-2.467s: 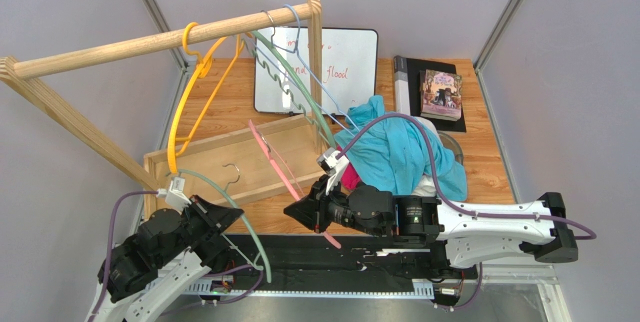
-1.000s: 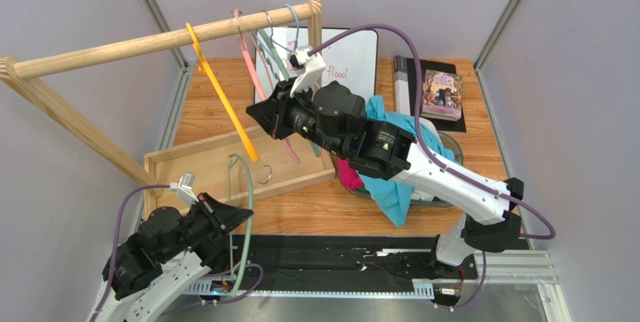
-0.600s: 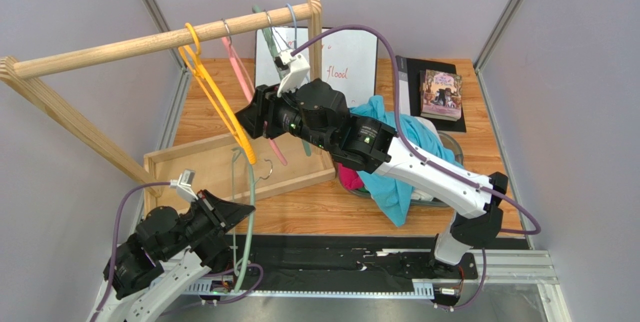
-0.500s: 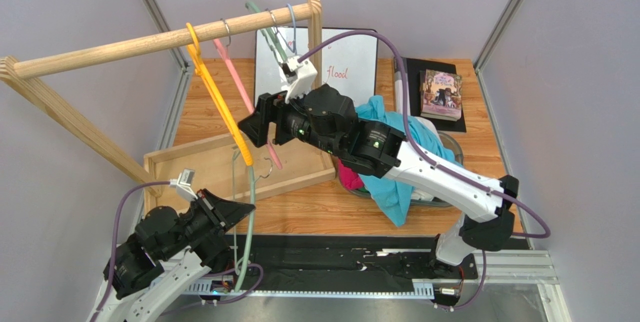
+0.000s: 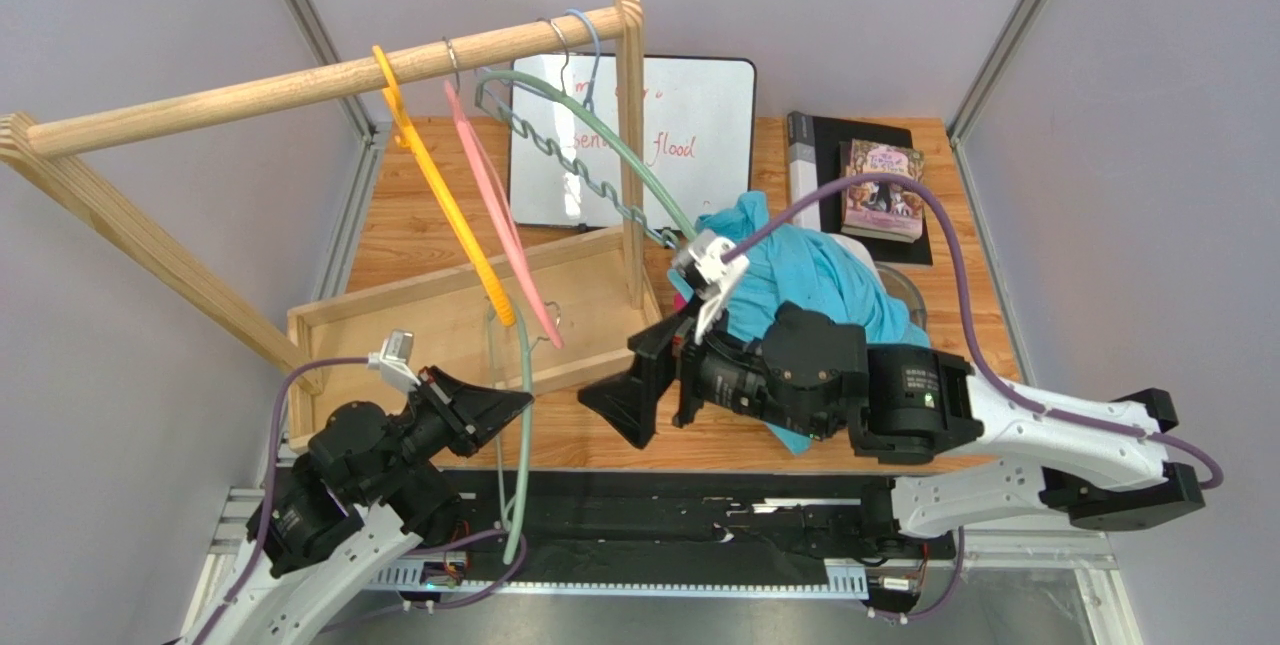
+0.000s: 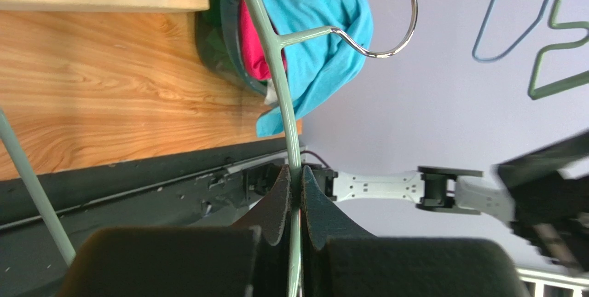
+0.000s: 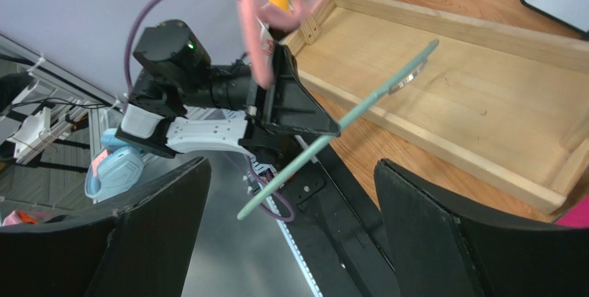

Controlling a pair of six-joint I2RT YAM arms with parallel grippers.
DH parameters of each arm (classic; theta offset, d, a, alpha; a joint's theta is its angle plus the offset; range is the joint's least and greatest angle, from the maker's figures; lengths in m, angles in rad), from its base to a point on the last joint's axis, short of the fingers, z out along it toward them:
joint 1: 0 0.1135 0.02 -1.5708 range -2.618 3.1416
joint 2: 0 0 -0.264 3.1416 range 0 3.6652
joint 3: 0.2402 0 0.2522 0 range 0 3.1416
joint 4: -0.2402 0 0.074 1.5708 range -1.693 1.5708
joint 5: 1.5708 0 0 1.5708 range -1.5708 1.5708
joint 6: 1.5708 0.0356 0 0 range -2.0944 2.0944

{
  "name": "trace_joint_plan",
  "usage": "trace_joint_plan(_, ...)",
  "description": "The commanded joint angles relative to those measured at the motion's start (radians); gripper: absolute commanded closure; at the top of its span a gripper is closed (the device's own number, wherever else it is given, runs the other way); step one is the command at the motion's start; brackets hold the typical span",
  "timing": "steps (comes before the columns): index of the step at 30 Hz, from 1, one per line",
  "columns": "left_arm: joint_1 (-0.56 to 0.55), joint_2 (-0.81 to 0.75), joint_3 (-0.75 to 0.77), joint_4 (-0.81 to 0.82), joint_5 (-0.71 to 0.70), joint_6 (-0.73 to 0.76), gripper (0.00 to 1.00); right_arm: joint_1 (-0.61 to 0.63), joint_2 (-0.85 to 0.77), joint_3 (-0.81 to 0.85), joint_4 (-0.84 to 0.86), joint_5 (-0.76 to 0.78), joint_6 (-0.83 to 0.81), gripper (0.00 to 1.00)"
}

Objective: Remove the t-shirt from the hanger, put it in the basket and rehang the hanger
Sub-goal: Pass the hanger from the left arm to the right

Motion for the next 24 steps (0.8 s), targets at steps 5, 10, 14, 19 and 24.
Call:
trace_joint_plan(5,-0.001,0.054,-0.047,0.335,-0.035,-0.047,1.0,0.049,-0.193,-0.428,0.195,0.061,0.158,0.03)
trace_joint_plan(10,-0.001,0.09,-0.092,0.462,-0.087,-0.088,1.0,0.057,-0.078,-0.498,0.37,-0.074,0.191,0.18)
trace_joint_plan(14,-0.001,0.097,-0.118,0.517,-0.113,-0.12,1.0,0.061,0.016,-0.487,0.45,-0.142,0.187,0.22)
trace_joint_plan(19,-0.001,0.059,-0.136,0.537,-0.15,-0.111,1.0,0.063,0.042,-0.498,0.496,-0.199,0.182,0.22)
trace_joint_plan(24,-0.001,0.053,-0.138,0.499,-0.128,-0.145,1.0,0.063,0.05,-0.542,0.527,-0.214,0.09,0.25)
